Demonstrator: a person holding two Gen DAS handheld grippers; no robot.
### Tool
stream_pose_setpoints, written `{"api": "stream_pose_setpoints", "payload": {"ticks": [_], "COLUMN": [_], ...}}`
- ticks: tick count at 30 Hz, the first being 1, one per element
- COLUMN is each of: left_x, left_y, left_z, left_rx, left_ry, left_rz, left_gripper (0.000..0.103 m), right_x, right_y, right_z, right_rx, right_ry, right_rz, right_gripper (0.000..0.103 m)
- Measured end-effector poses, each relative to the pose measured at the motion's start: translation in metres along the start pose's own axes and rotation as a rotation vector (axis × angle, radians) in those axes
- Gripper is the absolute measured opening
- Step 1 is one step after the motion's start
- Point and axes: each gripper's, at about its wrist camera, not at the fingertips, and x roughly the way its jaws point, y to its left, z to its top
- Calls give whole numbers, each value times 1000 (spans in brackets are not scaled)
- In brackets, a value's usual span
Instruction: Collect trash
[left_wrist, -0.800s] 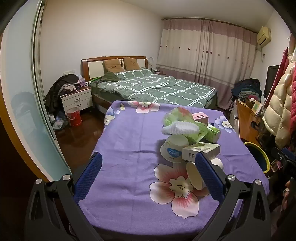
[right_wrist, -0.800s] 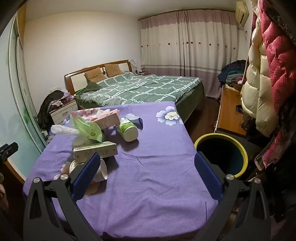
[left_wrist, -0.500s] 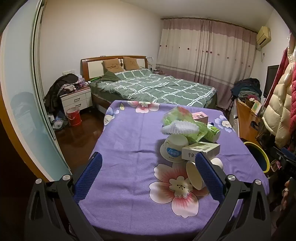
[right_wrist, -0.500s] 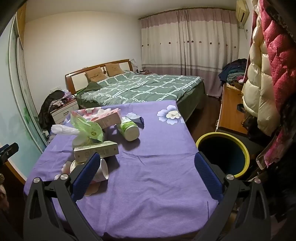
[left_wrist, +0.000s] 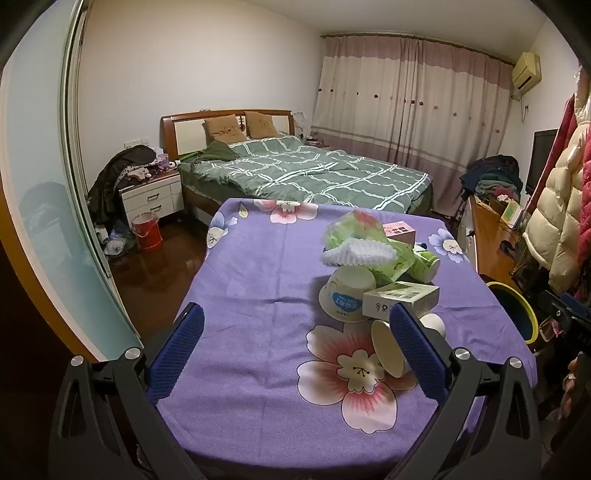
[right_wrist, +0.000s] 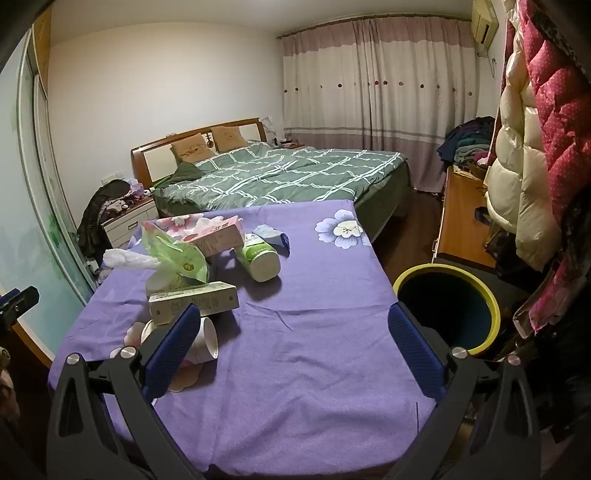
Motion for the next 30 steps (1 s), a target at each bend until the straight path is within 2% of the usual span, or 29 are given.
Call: {"api": "stream_pose_setpoints", "payload": {"ticks": [22, 30], "left_x": [1, 7], "left_y": [0, 2], "left_z": [-1, -1], "left_rx": [0, -8], "left_ry": [3, 6], "left_rz": [1, 14], "left_gripper": [99, 99], "right_x": [-1, 21], "right_y": [0, 27], "right_z": [2, 12], "right_rx": [2, -33], "right_ry": [2, 8], "right_rz": [5, 78], "right_gripper": [97, 97]}}
